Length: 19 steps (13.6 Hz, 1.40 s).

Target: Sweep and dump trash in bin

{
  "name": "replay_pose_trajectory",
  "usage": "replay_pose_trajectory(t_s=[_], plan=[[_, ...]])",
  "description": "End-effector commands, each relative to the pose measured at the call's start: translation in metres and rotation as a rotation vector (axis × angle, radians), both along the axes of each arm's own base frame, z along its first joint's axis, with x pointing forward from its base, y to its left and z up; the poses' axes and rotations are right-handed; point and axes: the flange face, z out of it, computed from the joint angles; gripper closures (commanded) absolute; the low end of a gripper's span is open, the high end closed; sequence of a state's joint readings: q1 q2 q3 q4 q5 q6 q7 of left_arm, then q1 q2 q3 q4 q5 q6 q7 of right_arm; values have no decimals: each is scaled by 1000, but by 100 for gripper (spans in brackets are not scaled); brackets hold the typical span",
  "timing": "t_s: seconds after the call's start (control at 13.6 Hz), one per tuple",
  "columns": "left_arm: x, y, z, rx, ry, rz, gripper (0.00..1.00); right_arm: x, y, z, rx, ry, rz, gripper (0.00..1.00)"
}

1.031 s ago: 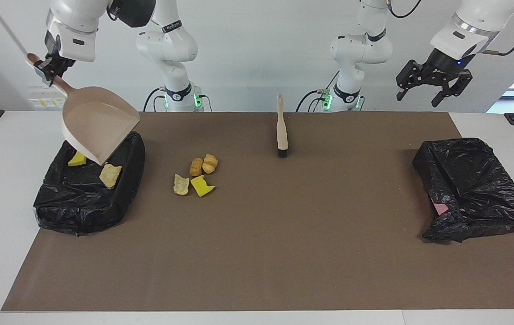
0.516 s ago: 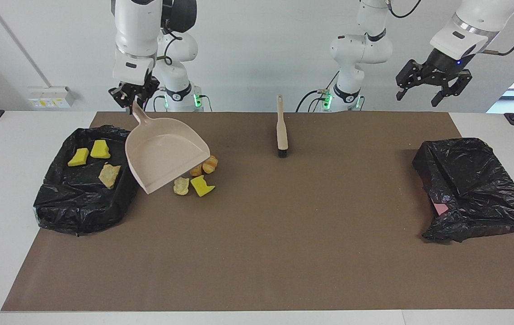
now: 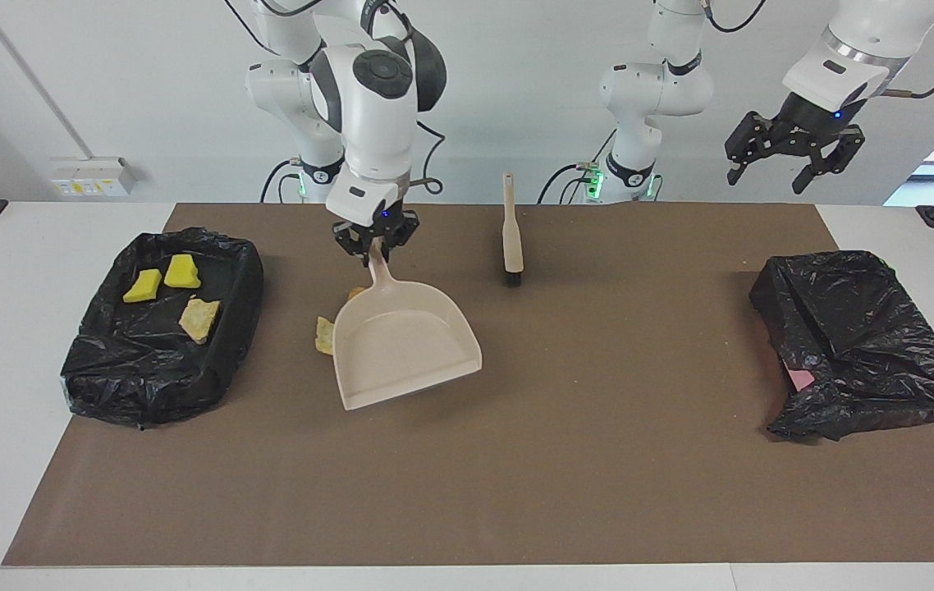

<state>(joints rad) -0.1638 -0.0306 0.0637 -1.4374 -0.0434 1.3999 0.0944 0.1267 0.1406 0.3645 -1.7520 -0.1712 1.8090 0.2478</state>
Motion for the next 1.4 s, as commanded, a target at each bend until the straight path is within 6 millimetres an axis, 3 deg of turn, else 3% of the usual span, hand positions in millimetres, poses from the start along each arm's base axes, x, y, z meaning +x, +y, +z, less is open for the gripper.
replay_pose_trajectory(t_s=[0.0,0.22,0.52,0.74,0.96,1.18,1.25,1.33], plan=[[-8,3,1,22,-3,-7,0,31,44,-13,81,-12,-135,100],[-8,3,1,22,-3,-9,0,38,109,-48,156,-44,-245,100],[-8,2,1,23,-3,-5,0,41,170,-94,187,-34,-276,100],[-9,-3,1,24,0,-12,0,41,180,-96,202,-38,-266,100],[-9,-1,1,24,-2,-9,0,29,200,-118,199,-39,-234,97],[-10,-3,0,24,4,-12,0,26,201,-124,190,-36,-227,79],[-9,-2,1,24,1,-10,0,25,200,-125,179,-38,-222,64],[-9,-2,1,24,0,-10,0,27,196,-125,157,-50,-212,29]])
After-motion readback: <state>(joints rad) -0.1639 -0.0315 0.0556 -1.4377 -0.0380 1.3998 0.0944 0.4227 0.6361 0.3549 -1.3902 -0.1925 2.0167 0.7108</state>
